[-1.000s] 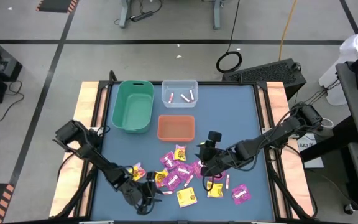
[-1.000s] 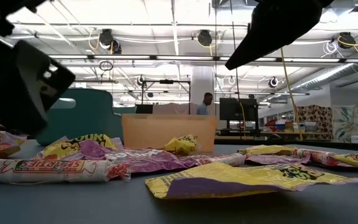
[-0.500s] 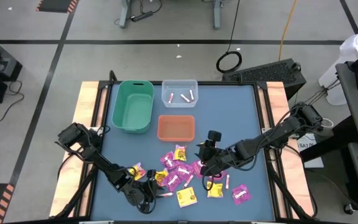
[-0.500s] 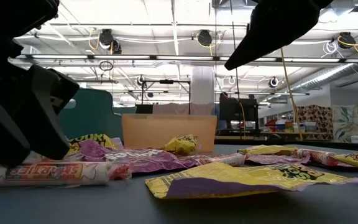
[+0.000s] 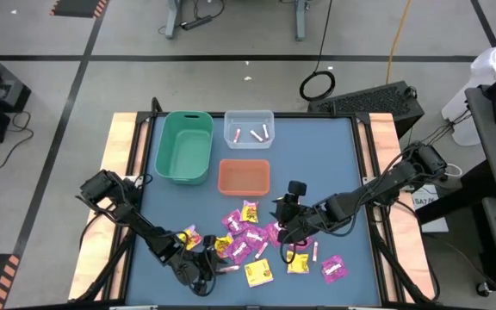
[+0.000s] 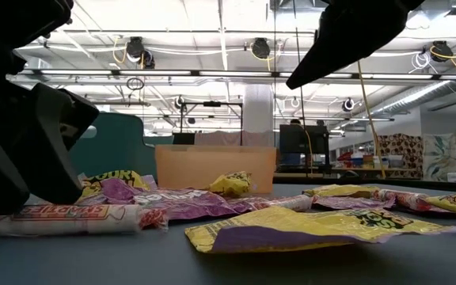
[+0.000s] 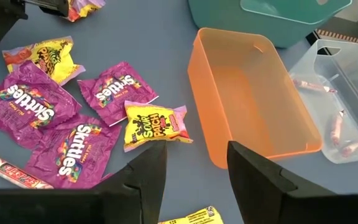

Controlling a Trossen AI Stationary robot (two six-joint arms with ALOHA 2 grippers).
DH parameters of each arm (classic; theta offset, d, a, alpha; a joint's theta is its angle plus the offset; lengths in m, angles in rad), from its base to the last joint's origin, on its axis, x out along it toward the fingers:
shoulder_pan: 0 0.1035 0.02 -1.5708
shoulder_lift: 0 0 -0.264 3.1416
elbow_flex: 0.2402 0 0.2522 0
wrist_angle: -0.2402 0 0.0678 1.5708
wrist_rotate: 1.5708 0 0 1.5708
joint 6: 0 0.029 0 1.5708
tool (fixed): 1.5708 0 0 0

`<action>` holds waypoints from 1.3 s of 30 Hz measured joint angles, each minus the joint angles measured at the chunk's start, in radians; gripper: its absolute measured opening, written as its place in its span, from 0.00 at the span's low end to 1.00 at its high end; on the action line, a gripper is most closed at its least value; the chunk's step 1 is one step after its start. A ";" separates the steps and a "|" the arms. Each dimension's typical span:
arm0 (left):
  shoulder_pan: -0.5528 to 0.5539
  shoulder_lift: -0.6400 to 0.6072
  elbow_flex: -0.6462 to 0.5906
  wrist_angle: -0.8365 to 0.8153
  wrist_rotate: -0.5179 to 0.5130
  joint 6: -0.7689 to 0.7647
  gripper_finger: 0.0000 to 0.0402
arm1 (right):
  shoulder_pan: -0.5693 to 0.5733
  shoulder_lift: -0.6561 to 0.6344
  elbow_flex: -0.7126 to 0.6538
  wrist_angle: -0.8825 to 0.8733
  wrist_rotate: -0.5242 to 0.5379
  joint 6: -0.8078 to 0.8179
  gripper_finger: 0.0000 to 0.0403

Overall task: Sort candy
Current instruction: Put the white candy into the transparent bin

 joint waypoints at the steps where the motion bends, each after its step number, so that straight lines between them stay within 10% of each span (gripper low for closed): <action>1: 0.000 0.000 0.000 0.000 0.000 0.000 0.36 | 0.000 0.000 0.000 0.000 0.000 0.003 0.40; 24: -0.006 0.061 0.003 0.013 -0.012 0.000 0.35 | 0.000 0.001 0.000 0.000 0.002 0.006 0.40; 39: -0.005 0.064 0.000 0.029 -0.031 0.008 0.10 | 0.000 0.001 0.000 0.000 0.003 0.006 0.40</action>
